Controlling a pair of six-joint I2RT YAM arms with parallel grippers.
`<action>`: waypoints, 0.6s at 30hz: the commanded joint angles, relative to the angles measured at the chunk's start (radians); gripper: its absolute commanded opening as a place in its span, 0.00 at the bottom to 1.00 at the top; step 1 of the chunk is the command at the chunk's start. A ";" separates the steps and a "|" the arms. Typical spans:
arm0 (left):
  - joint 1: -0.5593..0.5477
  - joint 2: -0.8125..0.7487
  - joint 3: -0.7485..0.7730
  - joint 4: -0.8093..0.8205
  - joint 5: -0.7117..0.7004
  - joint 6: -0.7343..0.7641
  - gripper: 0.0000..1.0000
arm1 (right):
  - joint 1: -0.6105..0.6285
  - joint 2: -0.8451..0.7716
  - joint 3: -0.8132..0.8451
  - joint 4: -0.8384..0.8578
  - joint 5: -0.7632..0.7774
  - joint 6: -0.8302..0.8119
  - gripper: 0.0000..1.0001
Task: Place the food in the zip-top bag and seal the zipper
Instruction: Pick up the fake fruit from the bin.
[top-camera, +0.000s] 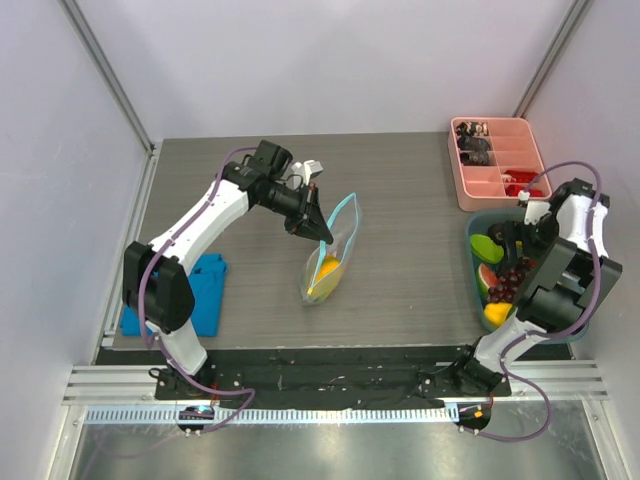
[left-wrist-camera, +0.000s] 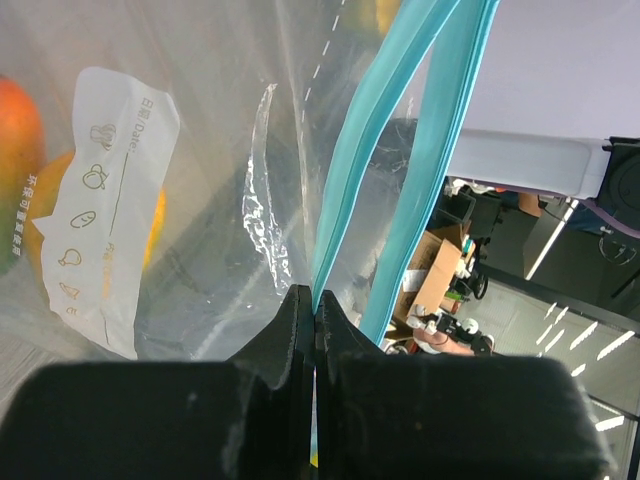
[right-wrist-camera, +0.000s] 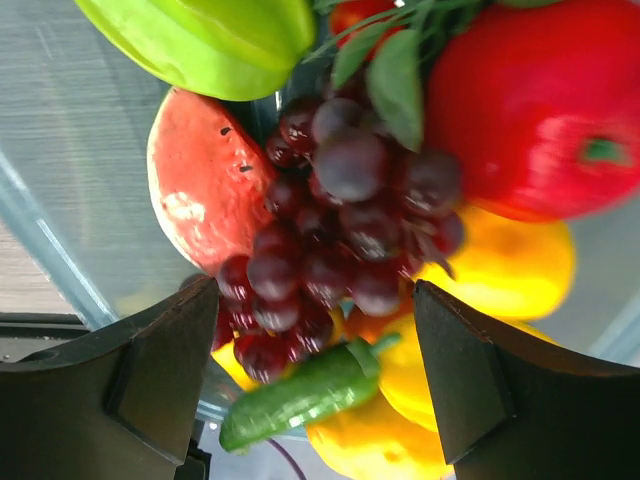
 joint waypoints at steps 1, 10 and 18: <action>0.002 0.000 0.047 -0.010 -0.006 0.020 0.00 | 0.024 -0.009 -0.065 0.099 0.064 0.072 0.83; 0.002 0.006 0.051 -0.002 -0.005 0.012 0.00 | 0.058 0.037 -0.108 0.170 0.104 0.126 0.85; 0.002 0.004 0.050 -0.002 -0.005 0.021 0.00 | 0.060 0.034 -0.116 0.143 0.115 0.178 0.90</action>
